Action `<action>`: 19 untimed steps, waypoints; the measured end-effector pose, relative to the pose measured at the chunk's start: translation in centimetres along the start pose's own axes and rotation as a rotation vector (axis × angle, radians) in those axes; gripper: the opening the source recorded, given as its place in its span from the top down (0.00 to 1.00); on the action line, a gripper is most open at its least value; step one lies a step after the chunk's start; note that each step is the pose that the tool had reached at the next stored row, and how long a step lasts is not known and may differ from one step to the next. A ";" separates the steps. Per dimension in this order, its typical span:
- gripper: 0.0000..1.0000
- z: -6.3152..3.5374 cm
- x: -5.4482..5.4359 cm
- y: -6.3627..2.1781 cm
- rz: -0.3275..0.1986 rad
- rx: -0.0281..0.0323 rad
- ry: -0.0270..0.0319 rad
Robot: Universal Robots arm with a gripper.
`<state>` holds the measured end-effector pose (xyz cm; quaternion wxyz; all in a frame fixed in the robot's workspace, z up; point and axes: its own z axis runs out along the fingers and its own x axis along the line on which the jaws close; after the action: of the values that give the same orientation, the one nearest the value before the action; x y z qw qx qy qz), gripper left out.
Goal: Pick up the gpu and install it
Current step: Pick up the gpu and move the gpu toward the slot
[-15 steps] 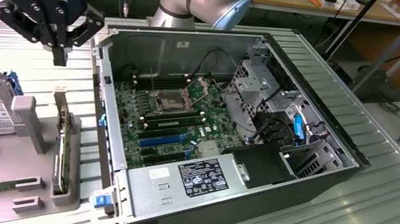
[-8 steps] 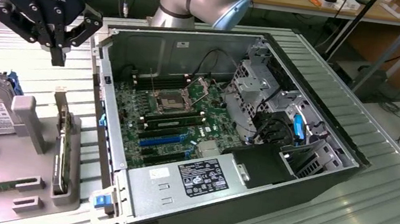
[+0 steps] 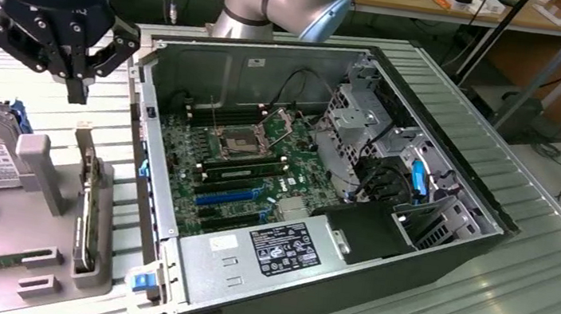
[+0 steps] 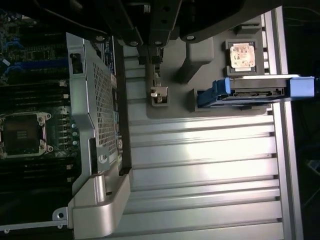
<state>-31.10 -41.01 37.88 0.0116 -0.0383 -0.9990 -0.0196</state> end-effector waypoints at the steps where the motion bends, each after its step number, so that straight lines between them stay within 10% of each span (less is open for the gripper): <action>1: 0.89 0.11 0.0 -0.51 0.000 0.0000 0.0001; 9: 0.64 2.29 0.3 -6.60 0.000 0.0000 0.0001; 19: 0.64 4.79 0.5 -7.32 0.017 -0.0004 -0.0004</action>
<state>-32.30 -48.07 32.82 0.0116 -0.0469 -0.9986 -0.0196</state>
